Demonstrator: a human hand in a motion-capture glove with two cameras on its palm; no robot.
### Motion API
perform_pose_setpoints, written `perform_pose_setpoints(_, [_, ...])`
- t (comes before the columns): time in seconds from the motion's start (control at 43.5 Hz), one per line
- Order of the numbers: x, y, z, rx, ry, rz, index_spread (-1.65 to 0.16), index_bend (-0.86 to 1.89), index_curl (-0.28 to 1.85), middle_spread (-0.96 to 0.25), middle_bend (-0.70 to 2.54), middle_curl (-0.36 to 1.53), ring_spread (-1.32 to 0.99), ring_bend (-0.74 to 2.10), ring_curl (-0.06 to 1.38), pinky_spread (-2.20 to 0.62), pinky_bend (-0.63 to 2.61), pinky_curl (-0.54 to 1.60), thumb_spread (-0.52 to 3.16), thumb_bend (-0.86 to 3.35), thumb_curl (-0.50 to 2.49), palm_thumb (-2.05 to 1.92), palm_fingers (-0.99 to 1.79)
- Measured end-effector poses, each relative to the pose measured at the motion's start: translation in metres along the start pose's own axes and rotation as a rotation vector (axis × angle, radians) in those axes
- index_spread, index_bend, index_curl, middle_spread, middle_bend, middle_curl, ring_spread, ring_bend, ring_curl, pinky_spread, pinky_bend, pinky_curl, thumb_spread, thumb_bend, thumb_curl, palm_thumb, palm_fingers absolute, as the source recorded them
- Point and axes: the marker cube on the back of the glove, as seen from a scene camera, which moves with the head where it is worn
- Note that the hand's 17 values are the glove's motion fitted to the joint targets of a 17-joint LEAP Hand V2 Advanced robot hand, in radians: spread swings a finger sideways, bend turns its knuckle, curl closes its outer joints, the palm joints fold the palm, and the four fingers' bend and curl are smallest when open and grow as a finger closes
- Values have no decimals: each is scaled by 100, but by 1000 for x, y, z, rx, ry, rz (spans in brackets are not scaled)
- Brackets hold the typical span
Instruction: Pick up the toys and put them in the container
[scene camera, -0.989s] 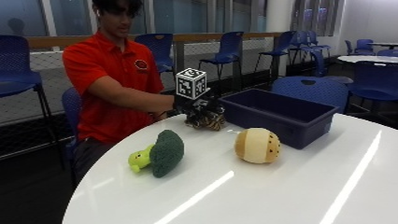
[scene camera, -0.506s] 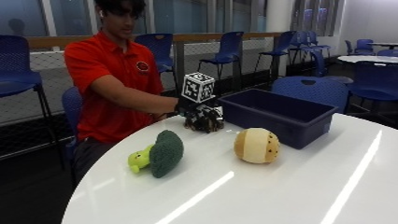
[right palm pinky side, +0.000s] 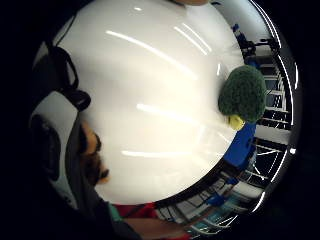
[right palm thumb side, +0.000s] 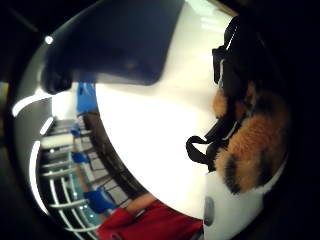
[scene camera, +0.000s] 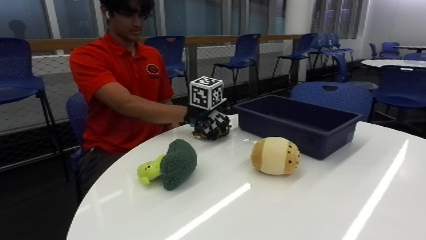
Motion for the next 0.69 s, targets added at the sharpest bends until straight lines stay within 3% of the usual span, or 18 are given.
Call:
perform_pose_setpoints(0.299, [25,-14,-53,0,-51,70,-41,37,37,-37,52,40,-46,101,49,-41,110,45,81,17,69,65,99])
perform_pose_setpoints(0.69, [-30,-111,-178,142,-48,22,-42,41,48,-40,51,48,-49,100,53,-41,113,48,70,14,81,66,91])
